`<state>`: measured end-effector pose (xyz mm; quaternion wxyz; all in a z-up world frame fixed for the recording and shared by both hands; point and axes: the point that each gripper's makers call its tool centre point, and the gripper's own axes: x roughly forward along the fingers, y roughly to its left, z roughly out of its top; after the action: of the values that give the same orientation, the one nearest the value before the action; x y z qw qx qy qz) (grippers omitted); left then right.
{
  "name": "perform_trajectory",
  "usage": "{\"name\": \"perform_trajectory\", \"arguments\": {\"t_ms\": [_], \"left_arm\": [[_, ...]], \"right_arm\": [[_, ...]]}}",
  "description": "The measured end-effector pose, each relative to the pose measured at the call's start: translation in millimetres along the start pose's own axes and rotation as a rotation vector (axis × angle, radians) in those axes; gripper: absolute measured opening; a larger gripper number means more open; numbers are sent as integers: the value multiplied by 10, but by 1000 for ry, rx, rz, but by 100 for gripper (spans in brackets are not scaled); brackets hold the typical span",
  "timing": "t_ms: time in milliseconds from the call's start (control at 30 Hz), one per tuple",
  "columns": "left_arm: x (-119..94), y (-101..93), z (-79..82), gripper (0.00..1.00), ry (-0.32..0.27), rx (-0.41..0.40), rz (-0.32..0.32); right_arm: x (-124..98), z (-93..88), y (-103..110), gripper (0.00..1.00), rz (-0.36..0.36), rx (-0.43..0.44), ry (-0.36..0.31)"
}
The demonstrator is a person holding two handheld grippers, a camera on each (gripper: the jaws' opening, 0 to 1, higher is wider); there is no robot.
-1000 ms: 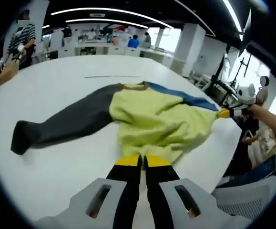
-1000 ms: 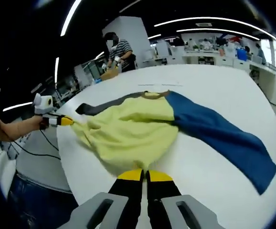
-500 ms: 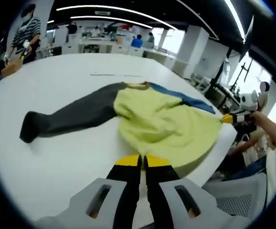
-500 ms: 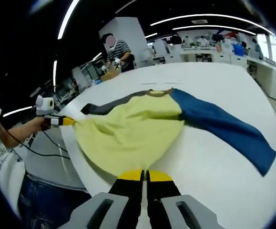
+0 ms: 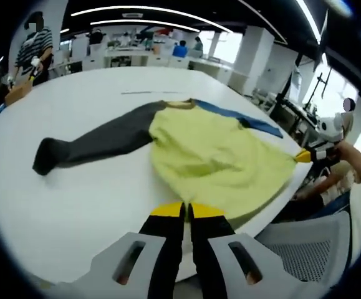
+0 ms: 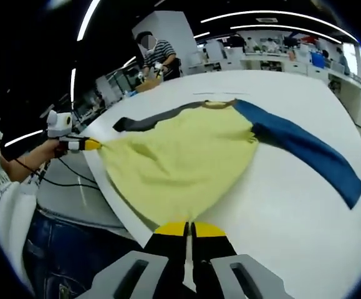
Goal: Fold the garment on the visible template until the final outline fits inside the template.
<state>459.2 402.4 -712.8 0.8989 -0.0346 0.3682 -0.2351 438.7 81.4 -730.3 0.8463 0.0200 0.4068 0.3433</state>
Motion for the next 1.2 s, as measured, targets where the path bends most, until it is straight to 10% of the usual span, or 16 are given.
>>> {"name": "perform_trajectory", "arguments": {"t_ms": [467, 1200], "left_arm": [[187, 44, -733, 1, 232, -62, 49], [191, 75, -867, 5, 276, -19, 71]], "right_arm": [[70, -557, -156, 0, -130, 3, 145], [86, -656, -204, 0, -165, -24, 140]]}}
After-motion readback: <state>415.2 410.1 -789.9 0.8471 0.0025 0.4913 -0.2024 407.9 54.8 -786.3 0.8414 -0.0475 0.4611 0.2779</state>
